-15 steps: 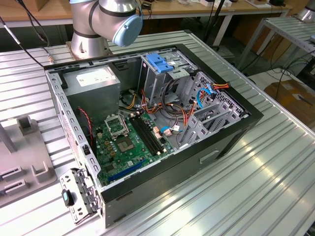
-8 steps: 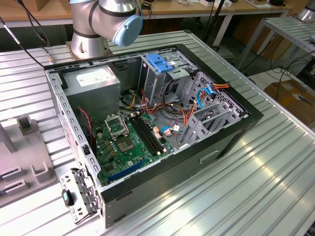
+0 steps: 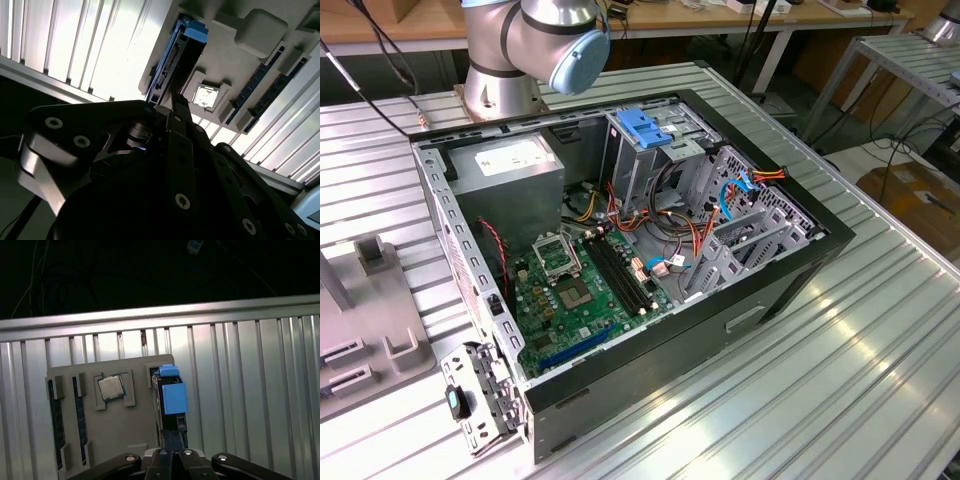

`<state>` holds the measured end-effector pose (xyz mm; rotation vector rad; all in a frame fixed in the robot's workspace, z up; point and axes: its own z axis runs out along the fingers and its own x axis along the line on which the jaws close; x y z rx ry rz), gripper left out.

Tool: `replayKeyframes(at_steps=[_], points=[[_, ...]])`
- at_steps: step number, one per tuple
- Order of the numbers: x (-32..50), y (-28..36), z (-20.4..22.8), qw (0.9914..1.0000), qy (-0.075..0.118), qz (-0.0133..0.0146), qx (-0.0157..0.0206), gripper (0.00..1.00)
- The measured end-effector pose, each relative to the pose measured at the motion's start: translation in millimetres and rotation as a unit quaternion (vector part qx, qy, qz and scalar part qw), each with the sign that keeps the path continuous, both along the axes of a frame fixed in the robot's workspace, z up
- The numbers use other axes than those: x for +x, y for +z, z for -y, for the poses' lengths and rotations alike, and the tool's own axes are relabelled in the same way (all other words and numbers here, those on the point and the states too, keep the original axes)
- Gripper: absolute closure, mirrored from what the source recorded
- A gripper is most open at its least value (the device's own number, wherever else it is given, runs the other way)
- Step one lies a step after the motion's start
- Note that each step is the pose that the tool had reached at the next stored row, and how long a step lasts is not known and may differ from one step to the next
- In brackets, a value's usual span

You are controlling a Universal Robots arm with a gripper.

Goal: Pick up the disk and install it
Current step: 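Pick up the disk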

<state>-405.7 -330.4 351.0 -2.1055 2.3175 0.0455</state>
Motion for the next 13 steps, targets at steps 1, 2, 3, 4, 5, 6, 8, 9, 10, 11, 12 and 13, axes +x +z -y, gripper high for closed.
replayKeyframes(at_steps=[1,2,3,4,5,6,8,9,10,11,12,13], points=[[-0.8,-1.2,0.0,1.00000,0.002,0.0004,0.0002,0.89],[-1.3,-2.9,0.0,0.99998,0.006,0.0012,0.0003,0.89],[-1.3,-3.8,0.0,0.99995,0.010,0.0023,0.0002,0.89],[-1.3,-4.7,0.0,0.99986,0.016,0.0048,0.0002,0.89],[-1.4,-5.4,0.0,0.99975,0.021,0.0072,0.0005,0.89],[-1.4,-5.9,0.0,0.99969,0.024,0.0083,0.0007,0.89],[-1.6,-7.2,0.0,0.99942,0.032,0.0112,0.0011,0.89],[-2.4,-7.4,-0.1,0.99937,0.033,0.0118,0.0010,0.89],[-2.4,-7.4,-0.1,0.99937,0.034,0.0119,0.0010,0.89],[-2.4,-7.4,0.0,0.99937,0.034,0.0119,0.0010,0.89],[-2.4,-7.4,0.0,0.99936,0.034,0.0119,0.0010,0.89],[-2.4,-7.6,-0.1,0.99936,0.034,0.0119,0.0011,0.89]])
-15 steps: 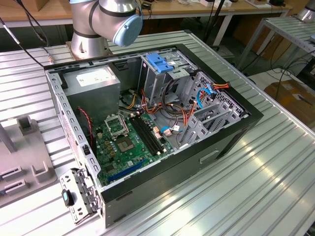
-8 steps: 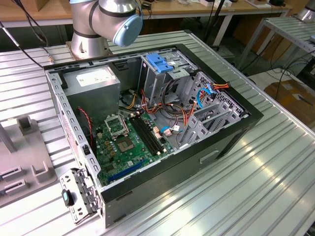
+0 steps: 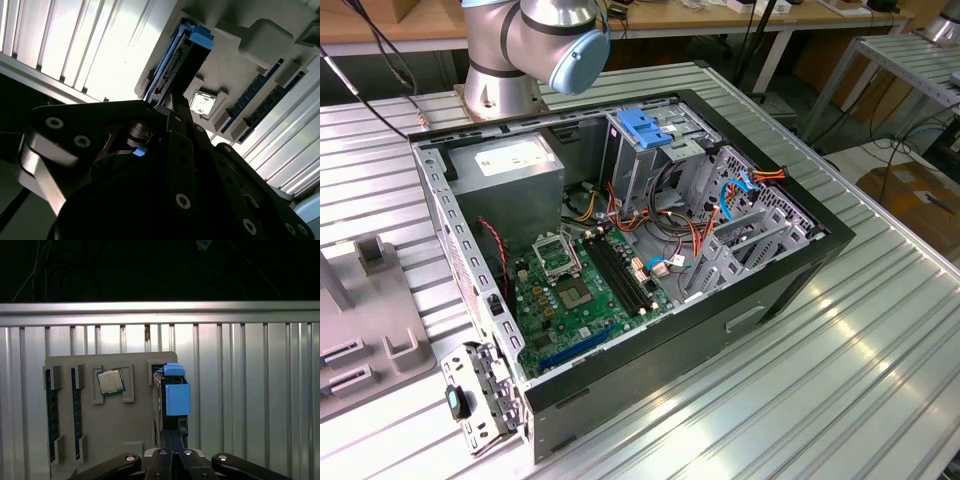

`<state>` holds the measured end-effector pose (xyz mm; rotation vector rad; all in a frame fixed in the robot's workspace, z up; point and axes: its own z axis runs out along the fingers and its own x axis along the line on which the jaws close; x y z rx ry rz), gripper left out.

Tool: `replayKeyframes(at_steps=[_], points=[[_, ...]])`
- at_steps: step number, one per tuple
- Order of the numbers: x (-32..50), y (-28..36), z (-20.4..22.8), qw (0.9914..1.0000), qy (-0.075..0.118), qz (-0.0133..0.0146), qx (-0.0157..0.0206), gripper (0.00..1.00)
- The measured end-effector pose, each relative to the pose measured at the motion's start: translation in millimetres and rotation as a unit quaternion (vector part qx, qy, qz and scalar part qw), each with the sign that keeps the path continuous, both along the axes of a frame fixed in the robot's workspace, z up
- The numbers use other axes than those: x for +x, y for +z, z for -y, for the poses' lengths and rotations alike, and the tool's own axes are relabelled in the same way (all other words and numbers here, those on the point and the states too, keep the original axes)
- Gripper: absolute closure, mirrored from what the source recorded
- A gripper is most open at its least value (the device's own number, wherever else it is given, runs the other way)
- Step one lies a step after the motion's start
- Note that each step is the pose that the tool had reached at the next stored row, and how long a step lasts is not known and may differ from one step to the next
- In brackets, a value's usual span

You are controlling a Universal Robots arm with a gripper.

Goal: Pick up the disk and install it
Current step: 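Pick up the disk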

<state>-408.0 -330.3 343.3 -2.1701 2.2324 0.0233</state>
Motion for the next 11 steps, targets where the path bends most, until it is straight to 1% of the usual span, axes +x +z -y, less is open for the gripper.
replayKeyframes(at_steps=[2,11], points=[[-0.1,-2.5,-0.1,1.00000,0.000,0.0001,0.0000,0.89],[-0.2,-2.6,-0.1,1.00000,0.001,0.0000,0.0000,0.89]])
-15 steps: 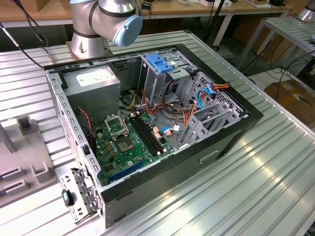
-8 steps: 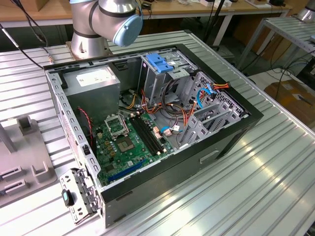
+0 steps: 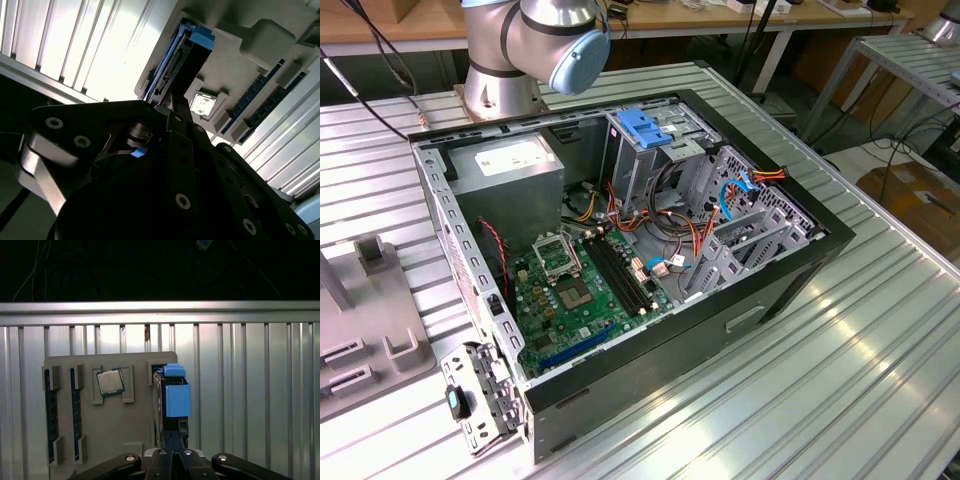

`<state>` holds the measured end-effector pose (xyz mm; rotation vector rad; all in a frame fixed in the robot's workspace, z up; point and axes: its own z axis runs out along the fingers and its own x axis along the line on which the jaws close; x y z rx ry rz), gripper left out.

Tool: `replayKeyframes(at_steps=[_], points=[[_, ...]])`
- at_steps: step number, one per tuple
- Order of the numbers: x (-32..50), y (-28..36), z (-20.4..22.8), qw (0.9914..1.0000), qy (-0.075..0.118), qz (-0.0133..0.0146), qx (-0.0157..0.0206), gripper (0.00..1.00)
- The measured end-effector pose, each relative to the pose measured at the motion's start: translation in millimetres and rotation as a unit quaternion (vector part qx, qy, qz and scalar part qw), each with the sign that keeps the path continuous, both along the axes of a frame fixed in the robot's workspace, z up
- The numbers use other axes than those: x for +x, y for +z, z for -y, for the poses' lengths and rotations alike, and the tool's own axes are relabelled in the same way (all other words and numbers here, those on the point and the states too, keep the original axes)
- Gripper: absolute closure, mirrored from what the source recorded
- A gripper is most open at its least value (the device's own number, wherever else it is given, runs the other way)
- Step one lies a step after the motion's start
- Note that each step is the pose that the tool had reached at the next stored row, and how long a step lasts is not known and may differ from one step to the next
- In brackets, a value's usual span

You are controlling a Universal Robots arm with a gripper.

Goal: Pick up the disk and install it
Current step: 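Pick up the disk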

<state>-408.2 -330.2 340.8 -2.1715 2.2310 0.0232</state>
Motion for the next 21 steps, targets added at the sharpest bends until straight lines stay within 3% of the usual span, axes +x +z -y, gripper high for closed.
replayKeyframes(at_steps=[1,5,6,8,10,21], points=[[0.0,0.0,0.0,1.00000,0.000,0.0000,0.0000,0.89],[0.0,0.0,0.0,1.00000,0.000,0.0000,0.0000,0.64],[0.0,0.0,0.0,1.00000,0.000,0.0000,0.0000,0.64],[0.0,0.0,0.0,1.00000,0.000,0.0000,0.0000,0.53],[0.0,0.0,0.0,1.00000,0.000,0.0000,0.0000,0.34],[0.0,-25.6,0.0,1.00000,0.002,0.0001,0.0001,0.34]])
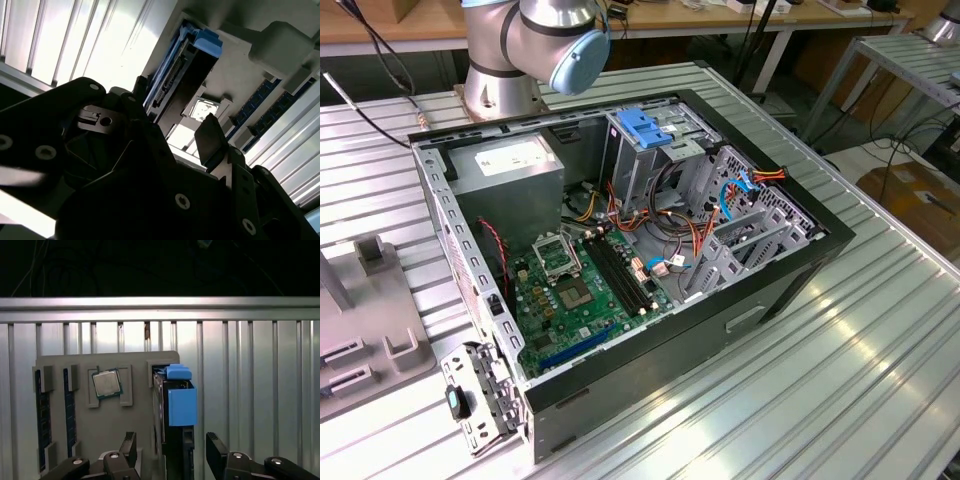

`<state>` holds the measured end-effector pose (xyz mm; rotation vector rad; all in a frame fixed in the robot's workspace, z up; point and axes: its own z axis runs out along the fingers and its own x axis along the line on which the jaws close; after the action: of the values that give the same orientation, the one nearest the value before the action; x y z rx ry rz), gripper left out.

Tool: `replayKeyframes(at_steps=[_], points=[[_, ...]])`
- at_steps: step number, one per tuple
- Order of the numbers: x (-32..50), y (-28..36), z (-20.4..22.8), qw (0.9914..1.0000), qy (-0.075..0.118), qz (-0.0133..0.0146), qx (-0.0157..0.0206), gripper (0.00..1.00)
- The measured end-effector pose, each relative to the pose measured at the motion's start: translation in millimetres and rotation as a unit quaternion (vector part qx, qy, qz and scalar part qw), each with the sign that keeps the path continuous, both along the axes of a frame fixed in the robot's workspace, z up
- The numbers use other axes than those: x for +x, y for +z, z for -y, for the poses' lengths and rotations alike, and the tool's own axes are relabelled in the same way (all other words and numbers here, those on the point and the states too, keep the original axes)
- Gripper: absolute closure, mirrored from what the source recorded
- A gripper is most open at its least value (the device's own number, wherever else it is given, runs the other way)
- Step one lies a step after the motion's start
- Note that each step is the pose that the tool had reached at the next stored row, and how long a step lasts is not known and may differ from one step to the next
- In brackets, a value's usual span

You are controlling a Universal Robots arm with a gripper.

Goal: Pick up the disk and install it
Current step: 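Pick up the disk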

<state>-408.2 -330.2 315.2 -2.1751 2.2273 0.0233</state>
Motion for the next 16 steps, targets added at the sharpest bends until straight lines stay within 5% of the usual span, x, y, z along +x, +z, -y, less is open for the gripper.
replayKeyframes(at_steps=[6,16], points=[[0.0,-13.2,0.0,1.00000,0.002,-0.0001,0.0000,0.34],[0.0,-14.2,-6.2,1.00000,0.002,-0.0001,0.0000,0.34]])
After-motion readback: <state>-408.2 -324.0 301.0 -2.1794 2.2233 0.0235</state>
